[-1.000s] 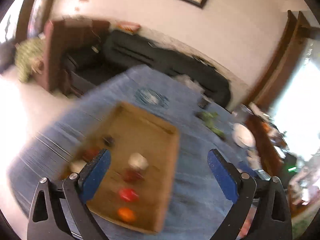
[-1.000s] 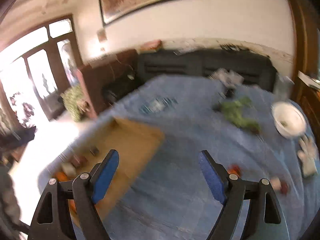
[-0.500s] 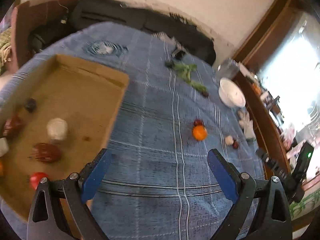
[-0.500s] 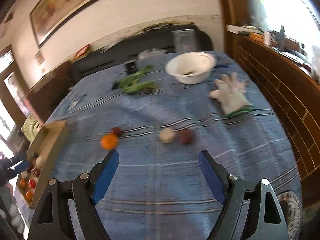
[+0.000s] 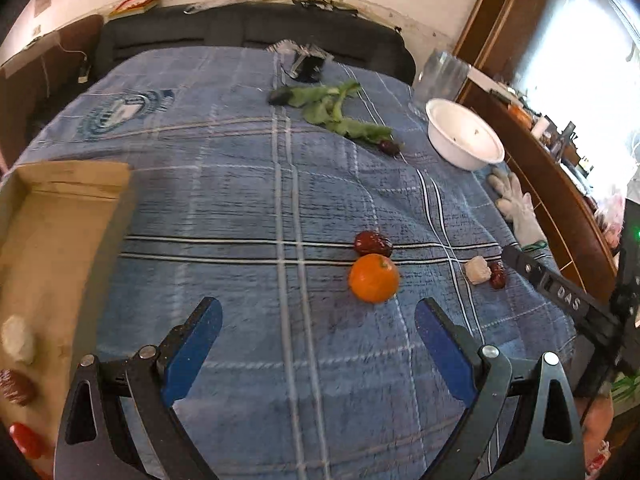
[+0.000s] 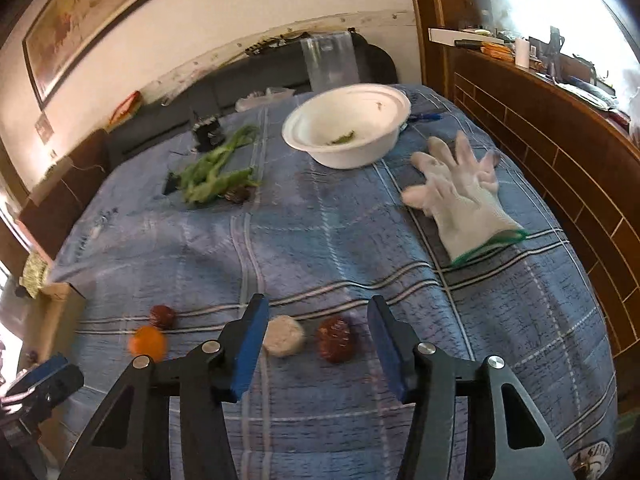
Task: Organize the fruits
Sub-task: 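Grasp an orange with the left tool while the right tool grasps a red date, then carry the orange and red date into the box and open both tools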
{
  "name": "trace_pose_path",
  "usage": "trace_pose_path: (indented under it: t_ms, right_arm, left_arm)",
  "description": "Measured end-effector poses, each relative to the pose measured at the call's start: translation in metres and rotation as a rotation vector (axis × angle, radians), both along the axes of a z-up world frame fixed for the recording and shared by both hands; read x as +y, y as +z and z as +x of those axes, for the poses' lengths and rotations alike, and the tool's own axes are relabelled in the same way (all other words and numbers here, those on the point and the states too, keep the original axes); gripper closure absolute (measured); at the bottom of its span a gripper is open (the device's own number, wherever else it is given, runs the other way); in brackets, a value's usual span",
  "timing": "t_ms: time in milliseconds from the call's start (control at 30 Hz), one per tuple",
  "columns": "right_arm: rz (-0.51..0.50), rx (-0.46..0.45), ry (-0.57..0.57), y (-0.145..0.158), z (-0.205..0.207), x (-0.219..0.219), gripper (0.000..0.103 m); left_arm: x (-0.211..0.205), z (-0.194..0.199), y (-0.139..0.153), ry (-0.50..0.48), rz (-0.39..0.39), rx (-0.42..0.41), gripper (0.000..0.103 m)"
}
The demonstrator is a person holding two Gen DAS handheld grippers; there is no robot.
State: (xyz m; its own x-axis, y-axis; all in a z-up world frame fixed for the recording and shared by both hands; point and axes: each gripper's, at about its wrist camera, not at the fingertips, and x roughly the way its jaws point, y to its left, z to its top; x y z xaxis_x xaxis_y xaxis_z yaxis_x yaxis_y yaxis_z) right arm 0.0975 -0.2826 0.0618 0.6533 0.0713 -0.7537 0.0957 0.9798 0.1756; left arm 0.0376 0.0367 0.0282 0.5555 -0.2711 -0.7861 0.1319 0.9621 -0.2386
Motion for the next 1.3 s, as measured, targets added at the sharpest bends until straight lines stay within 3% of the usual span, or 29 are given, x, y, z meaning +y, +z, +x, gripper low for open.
trace_pose_path:
  t_ms: [100, 367, 467, 533, 567, 700, 900, 1067, 1200, 1300]
  right_arm:
    - [-0.007, 0.032, 0.003, -0.008, -0.002, -0.006, 0.06]
    - [-0.086, 0.073, 0.052, -0.022, -0.003, 0.004, 0.06]
    - [-0.108, 0.07, 0.051, -0.024, 0.0, 0.005, 0.06]
    - [-0.116, 0.063, 0.047, -0.025, 0.002, 0.005, 0.065]
    - [-0.128, 0.061, 0.042, -0.025, 0.003, 0.005, 0.068]
    - [-0.131, 0.055, 0.032, -0.024, 0.002, 0.004, 0.082]
    - [-0.046, -0.013, 0.02, -0.009, -0.009, -0.005, 0.082]
    - [0.11, -0.084, 0.049, 0.003, -0.017, -0.014, 0.081]
    - [0.123, -0.09, 0.076, 0.004, -0.016, -0.005, 0.081]
    - [0.114, -0.105, 0.099, 0.007, -0.019, 0.004, 0.081]
  left_arm:
    - [-0.016, 0.014, -0.013, -0.018, 0.01, 0.004, 0.01]
    - [-0.04, 0.034, -0.027, -0.052, 0.056, -0.01, 0.016]
    - [-0.041, 0.032, -0.026, -0.073, 0.082, -0.047, 0.037]
    - [-0.04, 0.031, -0.025, -0.137, 0.011, -0.042, 0.071]
    - [-0.039, 0.03, -0.025, -0.145, -0.015, -0.034, 0.071]
    - [-0.035, 0.025, -0.025, -0.134, 0.001, -0.057, 0.071]
    - [-0.016, 0.027, -0.026, -0.087, -0.054, -0.047, 0.071]
    - [-0.006, 0.03, -0.027, -0.063, -0.091, -0.035, 0.071]
    - [-0.005, 0.027, -0.025, -0.057, -0.083, -0.043, 0.071]
    - [-0.001, 0.017, -0.01, -0.035, -0.054, -0.096, 0.071]
